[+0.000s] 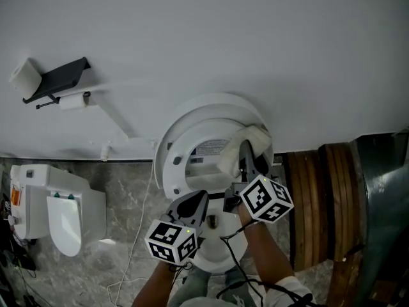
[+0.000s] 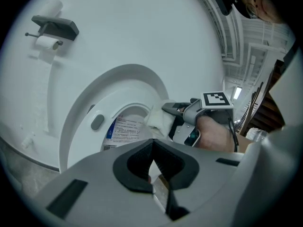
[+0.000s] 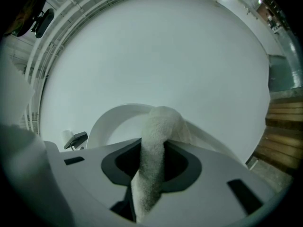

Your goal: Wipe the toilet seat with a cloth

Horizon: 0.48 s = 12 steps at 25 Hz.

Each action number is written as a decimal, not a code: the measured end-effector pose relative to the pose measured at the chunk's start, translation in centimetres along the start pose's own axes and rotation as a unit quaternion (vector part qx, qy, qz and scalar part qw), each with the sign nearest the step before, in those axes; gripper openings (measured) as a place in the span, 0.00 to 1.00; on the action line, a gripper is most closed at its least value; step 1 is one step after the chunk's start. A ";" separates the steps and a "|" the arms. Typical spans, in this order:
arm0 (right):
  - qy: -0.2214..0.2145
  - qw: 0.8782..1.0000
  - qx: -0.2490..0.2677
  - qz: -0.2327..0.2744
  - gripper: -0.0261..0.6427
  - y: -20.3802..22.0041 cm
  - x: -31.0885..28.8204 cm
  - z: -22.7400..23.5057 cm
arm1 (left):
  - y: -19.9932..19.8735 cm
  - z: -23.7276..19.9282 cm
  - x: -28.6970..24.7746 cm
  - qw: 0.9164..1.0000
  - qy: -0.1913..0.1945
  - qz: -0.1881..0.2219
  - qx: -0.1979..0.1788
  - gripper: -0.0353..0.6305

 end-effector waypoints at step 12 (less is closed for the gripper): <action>-0.032 0.999 0.030 -0.021 0.19 -1.8 3.0 -2.2 | -3.8 -1.8 0.2 1.000 0.022 -0.007 -0.021 0.07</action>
Point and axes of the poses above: the fingertips, and each gripper's own axes: x backward along the fingers, z to its right, y out of its underside, the point moved 10 cm from there along x, backward along the fingers, and after that the axes turned 13 degrees about -x, right-handed, at the moved point
